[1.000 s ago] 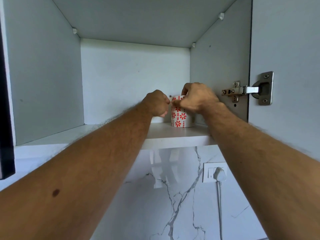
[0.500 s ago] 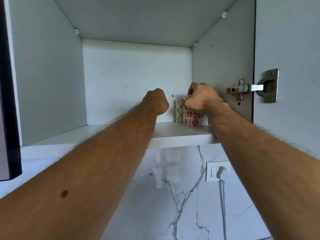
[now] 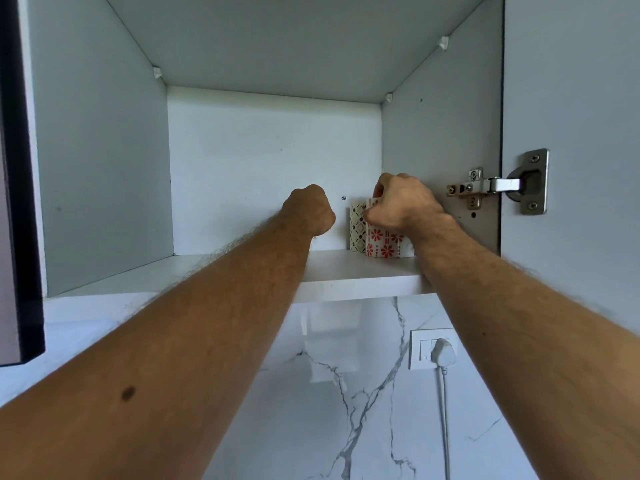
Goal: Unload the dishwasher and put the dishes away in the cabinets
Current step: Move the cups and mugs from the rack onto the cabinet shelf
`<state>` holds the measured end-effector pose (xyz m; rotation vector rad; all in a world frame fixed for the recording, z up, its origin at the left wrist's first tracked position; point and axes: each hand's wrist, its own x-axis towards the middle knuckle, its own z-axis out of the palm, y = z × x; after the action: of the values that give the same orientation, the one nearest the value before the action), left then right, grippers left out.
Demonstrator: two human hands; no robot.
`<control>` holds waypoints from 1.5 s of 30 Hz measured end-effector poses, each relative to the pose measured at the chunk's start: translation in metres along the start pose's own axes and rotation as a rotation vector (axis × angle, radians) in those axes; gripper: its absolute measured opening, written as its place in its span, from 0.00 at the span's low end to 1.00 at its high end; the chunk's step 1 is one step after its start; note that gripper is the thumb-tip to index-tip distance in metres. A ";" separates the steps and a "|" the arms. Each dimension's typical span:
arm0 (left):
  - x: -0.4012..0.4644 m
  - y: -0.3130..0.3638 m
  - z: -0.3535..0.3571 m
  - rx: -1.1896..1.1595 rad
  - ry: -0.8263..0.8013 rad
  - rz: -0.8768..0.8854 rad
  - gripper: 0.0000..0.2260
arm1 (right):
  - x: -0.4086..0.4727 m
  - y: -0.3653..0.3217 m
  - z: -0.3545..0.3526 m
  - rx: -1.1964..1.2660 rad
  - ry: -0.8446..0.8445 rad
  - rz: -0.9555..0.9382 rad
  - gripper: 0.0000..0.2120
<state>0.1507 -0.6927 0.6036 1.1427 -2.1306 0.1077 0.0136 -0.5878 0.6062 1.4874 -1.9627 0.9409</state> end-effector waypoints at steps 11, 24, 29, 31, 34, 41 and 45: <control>-0.010 0.002 -0.006 0.000 0.036 0.009 0.11 | -0.001 -0.001 0.000 -0.005 -0.008 0.003 0.20; -0.025 0.009 -0.014 -0.056 0.150 -0.062 0.14 | -0.004 -0.001 0.000 0.072 0.049 -0.025 0.19; -0.039 0.009 -0.021 -0.003 0.173 -0.060 0.12 | -0.011 -0.009 -0.003 0.119 0.104 -0.177 0.15; -0.046 0.010 -0.026 0.038 0.193 -0.046 0.12 | -0.014 -0.012 -0.003 0.102 0.113 -0.239 0.14; -0.061 0.012 -0.034 0.088 0.222 -0.050 0.13 | -0.021 -0.015 -0.007 0.115 0.112 -0.259 0.15; -0.103 0.011 -0.055 0.062 0.287 -0.097 0.13 | -0.052 -0.022 -0.021 0.159 0.121 -0.234 0.17; -0.135 0.011 -0.067 0.010 0.299 -0.106 0.15 | -0.084 -0.026 -0.034 0.166 0.120 -0.183 0.16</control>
<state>0.2275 -0.5660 0.5728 1.1642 -1.8056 0.2261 0.0613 -0.5140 0.5719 1.6297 -1.6668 1.1064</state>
